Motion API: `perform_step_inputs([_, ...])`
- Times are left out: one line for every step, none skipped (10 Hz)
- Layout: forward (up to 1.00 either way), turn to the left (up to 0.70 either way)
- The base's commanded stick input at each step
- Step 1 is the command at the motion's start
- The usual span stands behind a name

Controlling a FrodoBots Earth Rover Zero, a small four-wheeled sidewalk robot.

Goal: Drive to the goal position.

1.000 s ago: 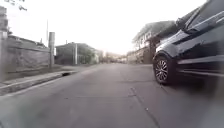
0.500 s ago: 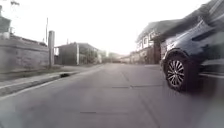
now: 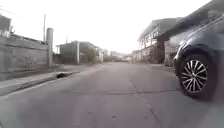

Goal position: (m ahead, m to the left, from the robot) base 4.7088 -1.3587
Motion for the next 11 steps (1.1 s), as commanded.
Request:
perform_step_inputs([1.0,0.0])
perform_step_inputs([1.0,0.0])
perform_step_inputs([1.0,0.0])
perform_step_inputs([1.0,-0.17])
perform_step_inputs([1.0,-0.4])
perform_step_inputs([1.0,-0.4])
perform_step_inputs([1.0,-0.4])
perform_step_inputs([1.0,-0.4])
perform_step_inputs([1.0,-0.4])
perform_step_inputs([1.0,-0.4])
perform_step_inputs([1.0,-0.4])
